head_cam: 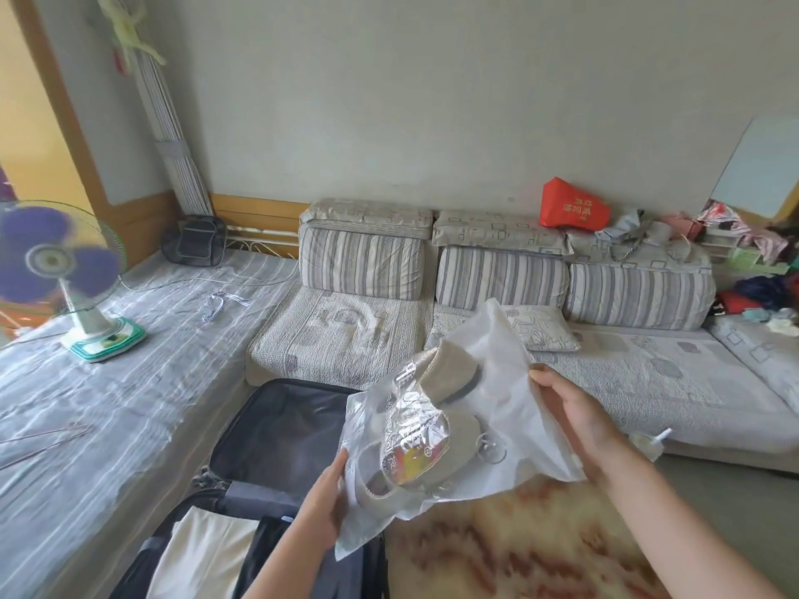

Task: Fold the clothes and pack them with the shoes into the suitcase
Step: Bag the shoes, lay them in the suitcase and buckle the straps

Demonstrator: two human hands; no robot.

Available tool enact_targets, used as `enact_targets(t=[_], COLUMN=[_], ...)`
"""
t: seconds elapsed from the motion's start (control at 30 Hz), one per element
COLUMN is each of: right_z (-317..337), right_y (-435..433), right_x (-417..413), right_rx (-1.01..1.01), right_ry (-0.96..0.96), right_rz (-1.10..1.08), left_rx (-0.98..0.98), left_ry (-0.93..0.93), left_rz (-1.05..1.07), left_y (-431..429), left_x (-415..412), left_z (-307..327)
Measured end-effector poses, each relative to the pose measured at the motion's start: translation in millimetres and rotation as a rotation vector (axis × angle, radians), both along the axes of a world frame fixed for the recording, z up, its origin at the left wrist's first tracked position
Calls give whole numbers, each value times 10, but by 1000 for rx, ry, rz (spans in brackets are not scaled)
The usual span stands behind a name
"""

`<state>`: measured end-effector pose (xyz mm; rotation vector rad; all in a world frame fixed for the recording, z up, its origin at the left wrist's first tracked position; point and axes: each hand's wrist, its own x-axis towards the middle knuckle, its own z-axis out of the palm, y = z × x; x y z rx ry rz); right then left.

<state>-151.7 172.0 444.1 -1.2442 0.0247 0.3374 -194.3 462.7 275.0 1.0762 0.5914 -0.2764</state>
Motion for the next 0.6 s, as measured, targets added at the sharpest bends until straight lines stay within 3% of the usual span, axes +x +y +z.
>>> enact_targets(t=[0.17,0.3,0.6], right_z=[53,13,-136], right_y=[12,56,59], right_x=[-11,11,211], right_rx=[-64,-130,-242], right_ry=[-37,1,-64], right_rz=[-112,-161,-109], left_rx=[60,139,141], left_ry=[-55,-90,-110], left_rz=[129,169,298], left_y=[233,512,333], left_x=[146,399,239], left_z=[165,-87,484])
